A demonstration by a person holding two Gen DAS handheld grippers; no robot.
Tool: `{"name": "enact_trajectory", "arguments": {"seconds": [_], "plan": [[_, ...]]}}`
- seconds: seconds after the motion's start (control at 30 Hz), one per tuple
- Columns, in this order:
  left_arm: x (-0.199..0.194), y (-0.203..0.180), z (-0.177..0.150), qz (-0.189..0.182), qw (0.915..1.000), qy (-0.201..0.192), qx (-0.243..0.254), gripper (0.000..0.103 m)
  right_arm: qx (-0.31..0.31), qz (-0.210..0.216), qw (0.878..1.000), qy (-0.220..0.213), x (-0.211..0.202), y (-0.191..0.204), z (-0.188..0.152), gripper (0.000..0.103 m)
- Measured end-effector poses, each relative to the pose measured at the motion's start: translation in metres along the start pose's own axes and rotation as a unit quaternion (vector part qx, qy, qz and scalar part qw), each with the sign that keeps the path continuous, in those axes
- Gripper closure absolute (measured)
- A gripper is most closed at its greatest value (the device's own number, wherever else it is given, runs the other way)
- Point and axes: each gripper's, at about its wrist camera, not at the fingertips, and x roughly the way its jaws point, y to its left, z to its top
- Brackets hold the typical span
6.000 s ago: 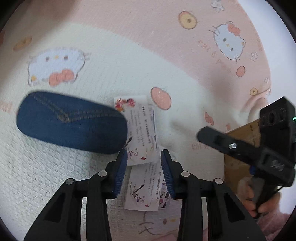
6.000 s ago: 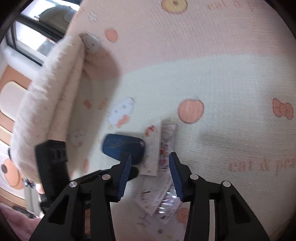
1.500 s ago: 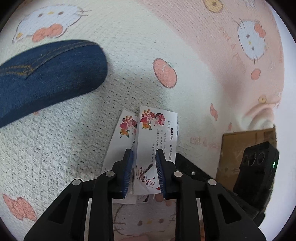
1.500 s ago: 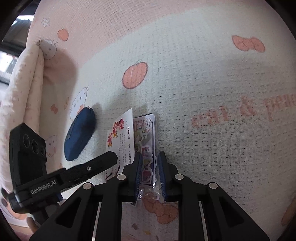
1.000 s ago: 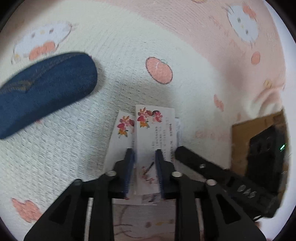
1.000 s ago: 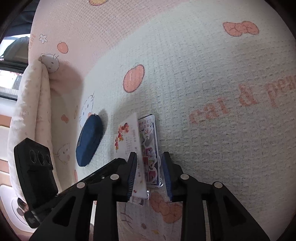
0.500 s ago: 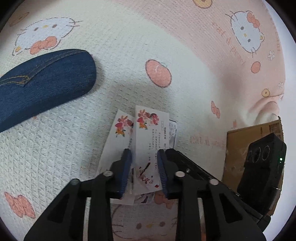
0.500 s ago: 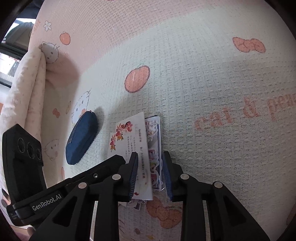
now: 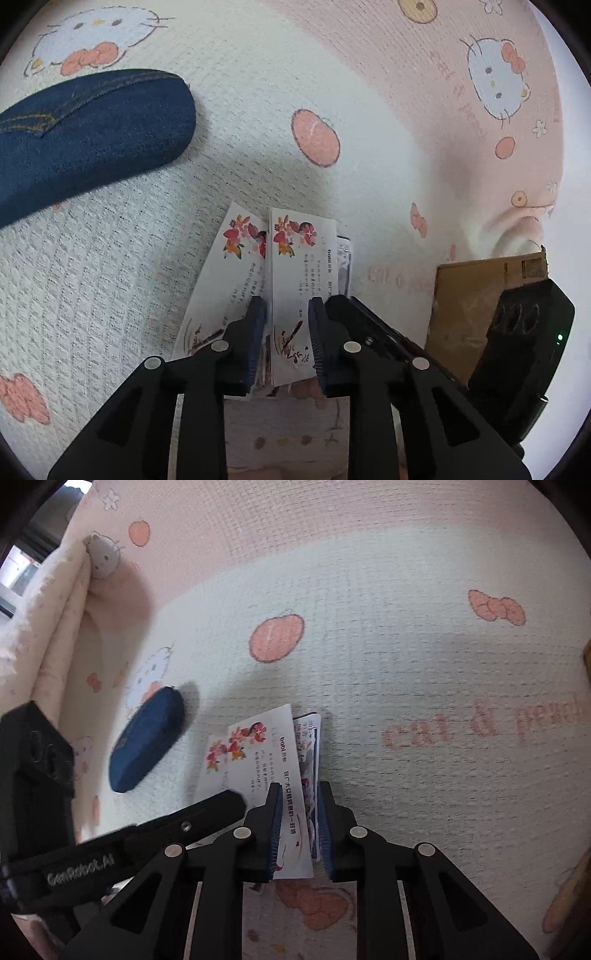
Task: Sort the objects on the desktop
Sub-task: 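Hold the floral cards with both grippers and raise them higher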
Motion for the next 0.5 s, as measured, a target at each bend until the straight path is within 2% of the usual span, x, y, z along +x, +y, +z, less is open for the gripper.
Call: {"name": "enact_trajectory", "arguments": {"seconds": [0.23, 0.3, 0.4, 0.5], "plan": [[-0.004, -0.001, -0.003, -0.003, 0.9999, 0.000, 0.016, 0.080, 0.001, 0.032, 0.999, -0.002, -0.008, 0.003, 0.005, 0.089], [-0.005, -0.001, -0.004, 0.002, 0.9997, -0.001, 0.024, 0.085, -0.005, 0.024, 1.000, 0.000, -0.008, 0.004, 0.004, 0.089], [0.002, -0.006, -0.007, 0.013, 0.9993, -0.003, 0.034, 0.085, -0.030, -0.010, 0.999, 0.003, -0.004, 0.008, 0.001, 0.089], [0.004, -0.016, -0.008, 0.035, 0.9969, -0.004, 0.070, 0.085, -0.023, -0.025, 0.999, 0.009, 0.003, 0.003, -0.001, 0.089]]}}
